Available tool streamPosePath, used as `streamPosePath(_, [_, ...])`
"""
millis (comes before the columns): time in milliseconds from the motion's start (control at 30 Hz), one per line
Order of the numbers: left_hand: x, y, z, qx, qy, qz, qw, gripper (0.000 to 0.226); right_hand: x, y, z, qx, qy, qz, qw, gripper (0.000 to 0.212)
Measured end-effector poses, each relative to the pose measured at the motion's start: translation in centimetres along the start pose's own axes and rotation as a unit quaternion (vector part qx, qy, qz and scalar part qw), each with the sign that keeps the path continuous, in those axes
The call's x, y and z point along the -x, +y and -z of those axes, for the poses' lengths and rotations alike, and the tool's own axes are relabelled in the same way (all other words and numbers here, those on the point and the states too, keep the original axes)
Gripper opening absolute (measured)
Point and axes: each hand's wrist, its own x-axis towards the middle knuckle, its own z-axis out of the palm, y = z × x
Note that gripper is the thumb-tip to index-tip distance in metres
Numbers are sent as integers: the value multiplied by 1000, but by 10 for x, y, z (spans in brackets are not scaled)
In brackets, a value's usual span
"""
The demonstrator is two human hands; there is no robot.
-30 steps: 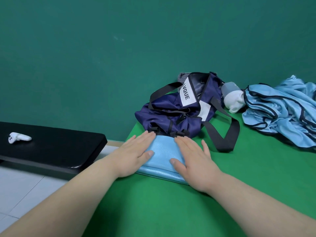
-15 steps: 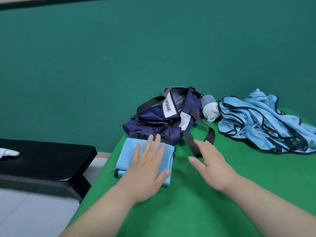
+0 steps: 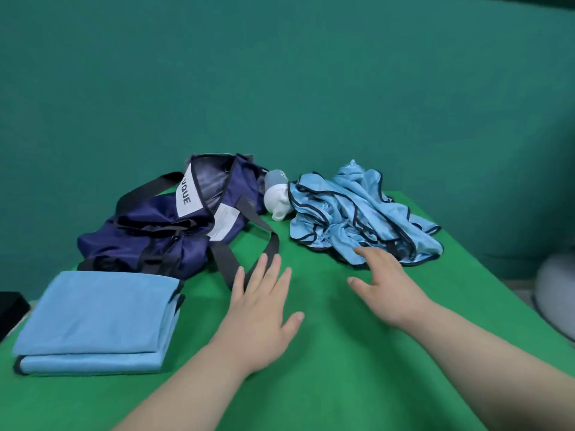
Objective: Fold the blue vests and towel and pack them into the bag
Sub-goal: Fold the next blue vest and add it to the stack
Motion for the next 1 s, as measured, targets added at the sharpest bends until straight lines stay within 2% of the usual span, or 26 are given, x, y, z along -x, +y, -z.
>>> streamPosePath(100, [-29,19,-14,28,23,20,999,91,-17,24,14,11,19,-26,999,66])
streamPosePath(233, [-68,41,-24,79,57,35,995,69,-47,49,28,11,42,-73,996,62])
streamPosePath(300, [-79,48,-33,107,80,38,990,66,-64,60,34,19,61,-87,994,58])
streamPosePath(500, [-80,46,-54,148,133,44,979,73,-107,88,44,71,93,-123,985,61])
streamPosePath(633, [-80,45,-55,159,127,47,978,74,-130,97,44,94,81,-160,979,62])
streamPosePath(733, [-81,46,-57,163,125,49,977,73,-141,103,46,111,69,-176,976,48])
streamPosePath(867, [-81,45,-58,169,119,48,977,70,-147,110,53,113,133,-152,973,7])
streamPosePath(1000, [-81,45,-59,159,107,43,980,70,-142,106,68,16,226,-161,960,10])
